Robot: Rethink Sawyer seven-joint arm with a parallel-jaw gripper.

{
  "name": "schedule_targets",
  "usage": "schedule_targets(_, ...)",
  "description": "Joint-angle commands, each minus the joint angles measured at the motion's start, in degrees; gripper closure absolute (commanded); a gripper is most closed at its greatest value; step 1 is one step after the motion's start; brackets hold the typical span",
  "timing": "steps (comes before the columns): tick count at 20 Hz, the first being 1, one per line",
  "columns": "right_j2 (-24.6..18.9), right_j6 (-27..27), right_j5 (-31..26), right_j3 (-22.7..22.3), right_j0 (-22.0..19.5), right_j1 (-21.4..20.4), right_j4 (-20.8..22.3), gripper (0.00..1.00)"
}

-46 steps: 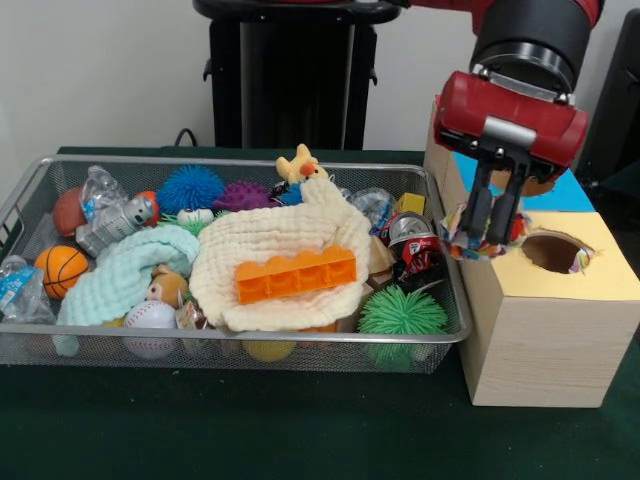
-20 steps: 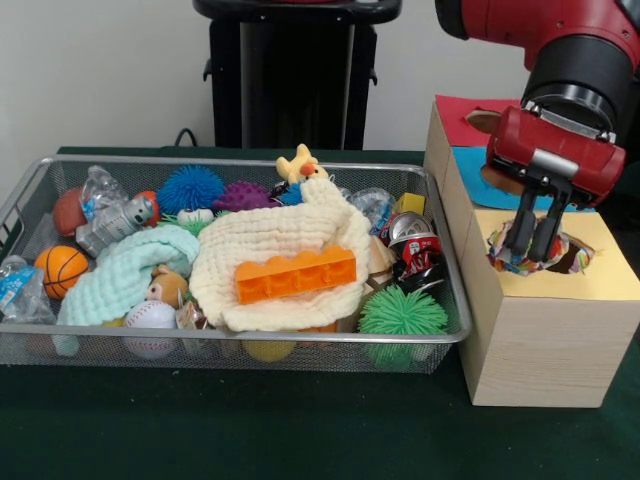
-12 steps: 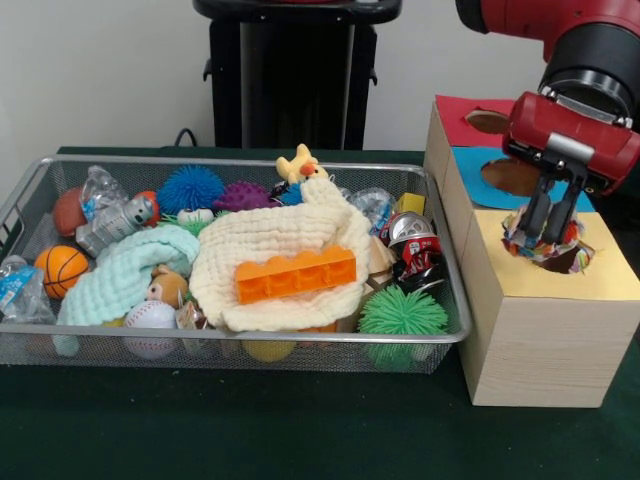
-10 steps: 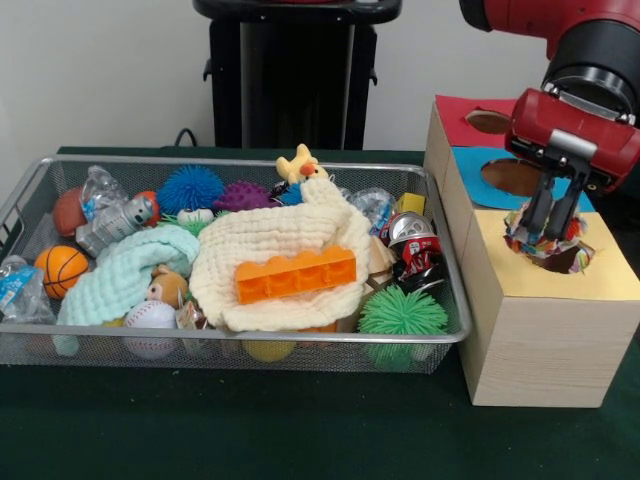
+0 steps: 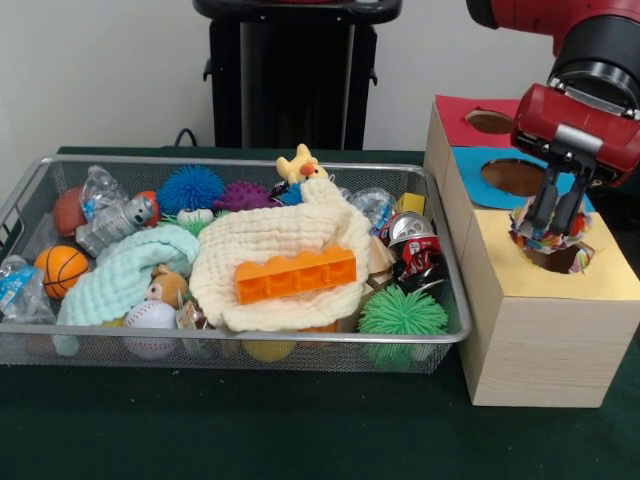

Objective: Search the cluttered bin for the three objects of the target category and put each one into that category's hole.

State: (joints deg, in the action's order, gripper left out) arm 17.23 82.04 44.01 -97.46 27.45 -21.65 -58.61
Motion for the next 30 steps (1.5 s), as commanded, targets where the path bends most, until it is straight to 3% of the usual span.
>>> schedule_targets(1,-2.58,14.89,2.48,-1.62,-0.72,3.33,-1.07,1.00)
schedule_targets(13,-2.78,14.70,5.63,-1.00,1.29,5.11,-3.51,1.00)
schedule_targets(30,-3.44,12.30,7.10,0.71,4.92,7.57,-10.72,1.00)
